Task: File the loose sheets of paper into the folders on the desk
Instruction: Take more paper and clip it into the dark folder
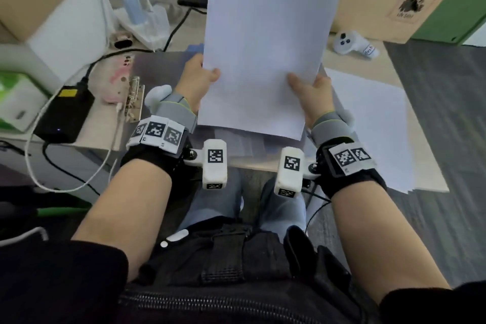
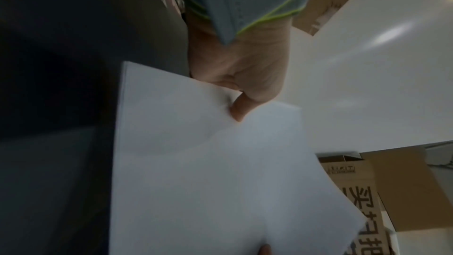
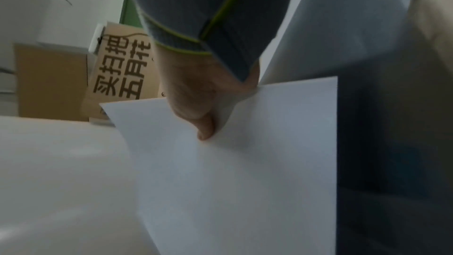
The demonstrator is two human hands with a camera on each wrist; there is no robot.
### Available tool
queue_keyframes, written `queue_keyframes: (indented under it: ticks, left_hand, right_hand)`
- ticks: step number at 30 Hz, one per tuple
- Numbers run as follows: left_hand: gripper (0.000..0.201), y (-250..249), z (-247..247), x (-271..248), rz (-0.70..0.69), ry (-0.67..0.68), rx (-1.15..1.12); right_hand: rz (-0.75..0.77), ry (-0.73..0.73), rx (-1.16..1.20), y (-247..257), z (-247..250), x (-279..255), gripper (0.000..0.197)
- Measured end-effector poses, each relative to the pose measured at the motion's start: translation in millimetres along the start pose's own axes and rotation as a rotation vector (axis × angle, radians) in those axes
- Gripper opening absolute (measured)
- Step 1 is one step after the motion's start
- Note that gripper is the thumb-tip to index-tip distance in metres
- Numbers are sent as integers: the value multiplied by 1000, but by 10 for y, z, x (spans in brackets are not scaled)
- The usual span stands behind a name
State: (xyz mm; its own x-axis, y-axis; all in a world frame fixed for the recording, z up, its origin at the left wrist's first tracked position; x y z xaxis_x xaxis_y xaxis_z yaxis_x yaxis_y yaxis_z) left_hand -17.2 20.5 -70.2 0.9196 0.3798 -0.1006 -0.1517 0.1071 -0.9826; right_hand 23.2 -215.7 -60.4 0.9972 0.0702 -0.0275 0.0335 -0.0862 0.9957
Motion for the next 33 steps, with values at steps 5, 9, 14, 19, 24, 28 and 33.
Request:
queue_keyframes:
  ticks: [5, 9, 14, 19, 24, 28, 33]
  left_hand:
    - [24, 115, 507, -45, 20, -67, 73]
    - [17, 142, 893, -70, 22, -172, 72]
    - [28, 376, 1710, -184, 84, -422, 81]
    - [38, 528, 2021, -235, 120, -453, 200]
    - [40, 670, 1854, -67, 136, -282, 244]
    - [39, 755, 1792, 6, 123, -232, 238]
    - [43, 835, 1853, 67, 133, -247, 172]
  right_hand:
    - [-43, 30, -87, -112, -509, 46, 27]
    - [-92, 48, -170, -203, -775, 83, 21]
    - [-163, 63, -284, -424, -1114, 84, 11]
    - [-233, 66, -432, -588, -1288, 101, 5]
    - [-262, 76, -509, -669, -1343, 72, 9]
    - [-236, 89, -546, -650, -1329, 56, 11]
    - [-255, 86, -481, -606, -1339, -2, 43]
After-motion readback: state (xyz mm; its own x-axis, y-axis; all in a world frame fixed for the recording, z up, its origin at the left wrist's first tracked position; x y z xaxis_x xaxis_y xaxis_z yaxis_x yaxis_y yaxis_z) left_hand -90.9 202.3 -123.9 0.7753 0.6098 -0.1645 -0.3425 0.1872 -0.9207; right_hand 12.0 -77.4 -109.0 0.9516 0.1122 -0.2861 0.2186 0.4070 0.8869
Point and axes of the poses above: each hand's wrist, its own x-axis towards the middle knuckle, its own z-axis out of the back of the hand, y = z × x, the point moved 9 cm from there along x, towards the middle knuckle, and after that the axes turned 5 degrees about x, right-handed, at the moved point
